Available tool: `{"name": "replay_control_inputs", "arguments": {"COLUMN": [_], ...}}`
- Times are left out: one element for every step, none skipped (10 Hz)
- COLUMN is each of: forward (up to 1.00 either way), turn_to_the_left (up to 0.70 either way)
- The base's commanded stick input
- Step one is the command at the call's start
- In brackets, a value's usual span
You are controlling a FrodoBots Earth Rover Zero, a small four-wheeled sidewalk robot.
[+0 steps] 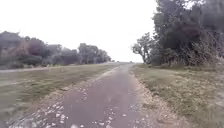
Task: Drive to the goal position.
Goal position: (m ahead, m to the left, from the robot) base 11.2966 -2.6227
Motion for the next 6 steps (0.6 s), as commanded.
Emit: {"name": "replay_control_inputs", "arguments": {"forward": [0.60, 0.60, 0.60, 0.60, 0.60, 0.60], "turn_to_the_left": [0.01, 0.01, 0.01, 0.01, -0.14, -0.14]}}
